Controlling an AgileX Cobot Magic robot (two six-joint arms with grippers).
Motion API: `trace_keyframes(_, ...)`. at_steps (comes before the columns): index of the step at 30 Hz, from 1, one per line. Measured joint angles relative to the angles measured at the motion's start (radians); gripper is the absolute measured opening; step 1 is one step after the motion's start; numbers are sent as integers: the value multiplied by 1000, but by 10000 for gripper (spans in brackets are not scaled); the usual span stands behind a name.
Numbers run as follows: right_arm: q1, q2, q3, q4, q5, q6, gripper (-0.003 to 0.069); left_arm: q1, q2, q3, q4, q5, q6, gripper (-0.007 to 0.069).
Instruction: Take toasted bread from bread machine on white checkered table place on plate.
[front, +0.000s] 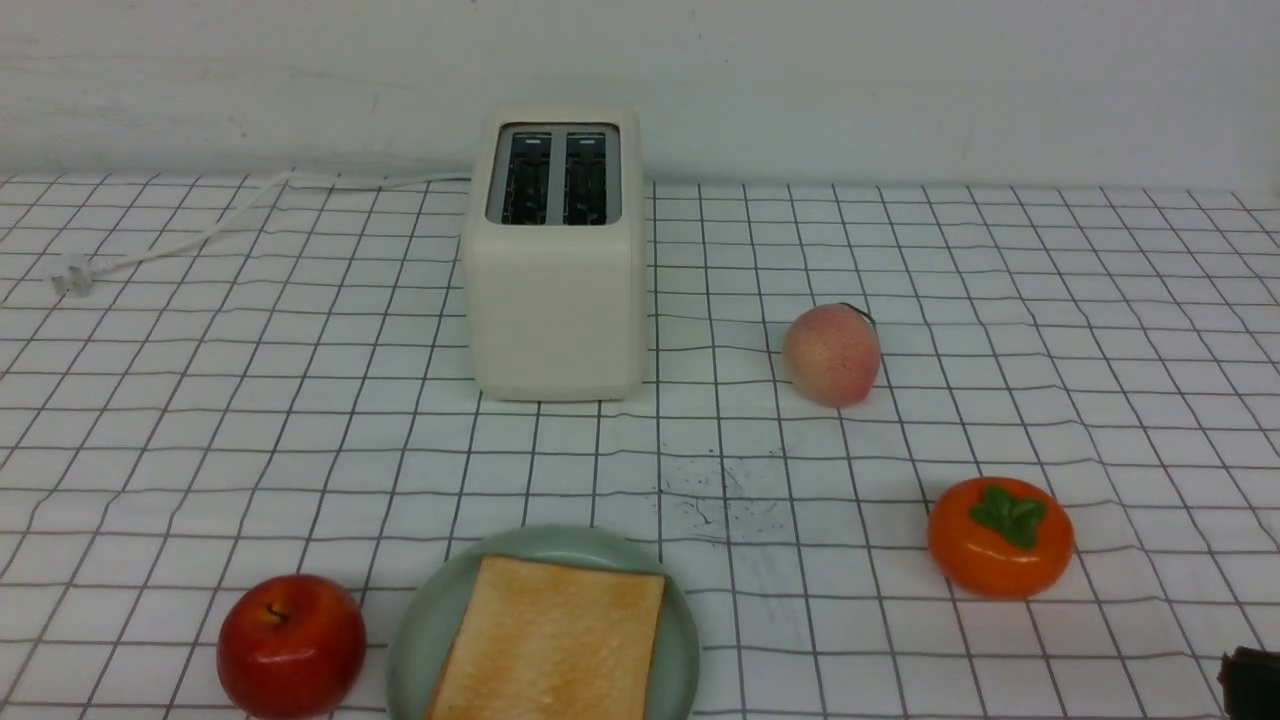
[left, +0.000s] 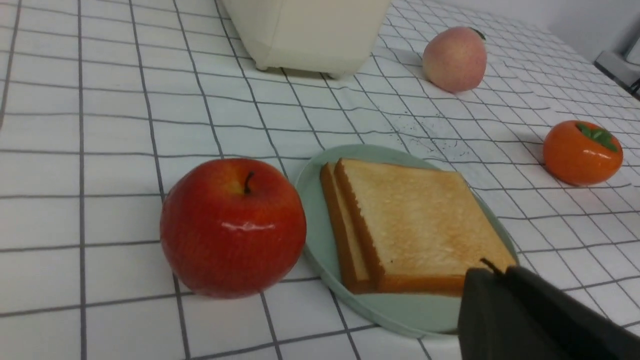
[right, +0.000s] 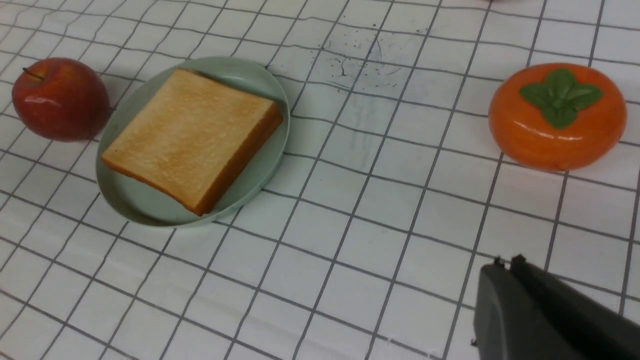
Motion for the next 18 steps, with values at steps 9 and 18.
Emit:
trace_keyframes(9, -138, -212, 122, -50, -39, -41, 3, 0, 1, 8, 0, 10, 0, 29)
trace_keyframes(18, -254, -524, 536, -60, -414, -106, -14, 0, 1, 8, 0, 12, 0, 39)
